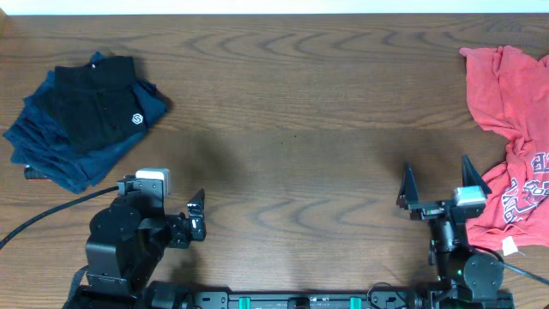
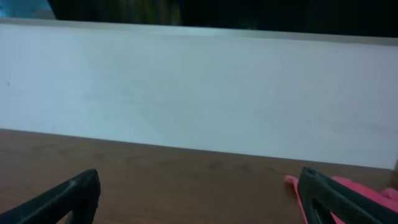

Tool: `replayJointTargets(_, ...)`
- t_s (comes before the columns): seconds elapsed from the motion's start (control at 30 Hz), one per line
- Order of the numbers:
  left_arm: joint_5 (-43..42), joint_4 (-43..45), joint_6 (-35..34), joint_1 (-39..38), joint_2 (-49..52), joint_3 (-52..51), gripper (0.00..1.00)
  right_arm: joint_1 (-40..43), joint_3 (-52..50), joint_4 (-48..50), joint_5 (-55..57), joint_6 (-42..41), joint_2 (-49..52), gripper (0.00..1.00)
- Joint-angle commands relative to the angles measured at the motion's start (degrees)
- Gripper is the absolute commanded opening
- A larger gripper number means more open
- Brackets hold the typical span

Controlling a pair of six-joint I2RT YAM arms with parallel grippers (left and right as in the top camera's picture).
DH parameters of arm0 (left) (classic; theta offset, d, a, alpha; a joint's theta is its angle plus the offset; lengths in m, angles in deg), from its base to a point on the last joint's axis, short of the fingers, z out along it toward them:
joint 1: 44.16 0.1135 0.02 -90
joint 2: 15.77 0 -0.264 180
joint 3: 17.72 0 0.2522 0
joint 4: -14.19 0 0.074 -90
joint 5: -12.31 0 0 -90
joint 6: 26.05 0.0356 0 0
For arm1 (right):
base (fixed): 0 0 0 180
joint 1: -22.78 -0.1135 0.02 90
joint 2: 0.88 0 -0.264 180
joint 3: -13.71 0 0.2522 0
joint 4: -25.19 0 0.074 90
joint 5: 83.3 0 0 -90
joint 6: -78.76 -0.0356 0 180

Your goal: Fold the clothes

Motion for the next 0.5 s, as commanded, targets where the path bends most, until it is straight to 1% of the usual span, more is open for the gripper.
replayJointTargets(0.0,-0.15,0.02,0.96,-0.02,-0.2,-0.07,0.98,1.22,-3.17,1.51,1.95,0.92,-2.08,0.99)
replayJointTargets(0.17,-0.15,0.02,0.96,-0.02,-0.2,-0.07,0.98,1.51,-3.3,-2.95,2.16,1.9,-2.12,0.99)
replayJointTargets(0.3,-0.15,0.04,0.98,-0.02,-0.22,-0.07,0.98,1.51,-3.26,-13.9,0.96,1.22,-2.03,0.99)
replayJointTargets(0.47,-0.15,0.02,0.96,-0.02,-0.22,-0.07,0.98,1.49,-3.28,-13.35,1.36,1.29,-1.27,0.99)
